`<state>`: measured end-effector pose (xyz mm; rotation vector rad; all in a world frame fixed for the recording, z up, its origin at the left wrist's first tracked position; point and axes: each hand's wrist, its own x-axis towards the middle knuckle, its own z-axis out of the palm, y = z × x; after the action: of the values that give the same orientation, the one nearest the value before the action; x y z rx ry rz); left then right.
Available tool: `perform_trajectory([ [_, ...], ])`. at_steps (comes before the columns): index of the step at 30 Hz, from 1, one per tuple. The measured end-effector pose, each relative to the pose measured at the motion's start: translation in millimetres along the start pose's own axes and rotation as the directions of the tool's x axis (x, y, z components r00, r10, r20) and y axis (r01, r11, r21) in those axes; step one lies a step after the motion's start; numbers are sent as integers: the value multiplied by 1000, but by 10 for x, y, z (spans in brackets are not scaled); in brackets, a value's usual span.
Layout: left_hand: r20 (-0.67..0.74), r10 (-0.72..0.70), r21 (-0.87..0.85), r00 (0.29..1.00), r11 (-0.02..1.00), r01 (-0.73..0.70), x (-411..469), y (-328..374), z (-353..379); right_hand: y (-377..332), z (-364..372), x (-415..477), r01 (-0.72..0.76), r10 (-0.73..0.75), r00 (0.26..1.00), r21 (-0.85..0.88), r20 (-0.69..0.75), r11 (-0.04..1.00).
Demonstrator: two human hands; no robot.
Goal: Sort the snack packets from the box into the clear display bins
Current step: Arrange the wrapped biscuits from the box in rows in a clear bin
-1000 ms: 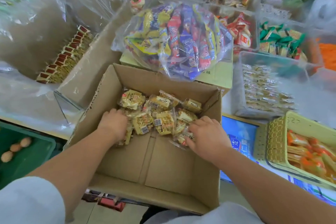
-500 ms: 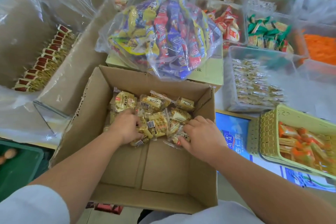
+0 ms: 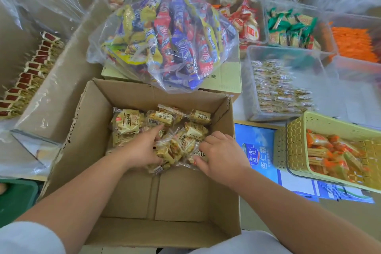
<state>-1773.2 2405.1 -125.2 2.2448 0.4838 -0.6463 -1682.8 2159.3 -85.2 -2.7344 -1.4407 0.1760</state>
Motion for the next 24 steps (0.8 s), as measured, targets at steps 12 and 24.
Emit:
perform_trajectory([
  [12,63,-113,-126,992,985,120,151,-11,267,-42,-7,35,21,-16,998,73,-61,997],
  [24,-590,156,-39,792,975,-221,-851,903,134,147,-492,-86,-302,280,918,953,280,38],
])
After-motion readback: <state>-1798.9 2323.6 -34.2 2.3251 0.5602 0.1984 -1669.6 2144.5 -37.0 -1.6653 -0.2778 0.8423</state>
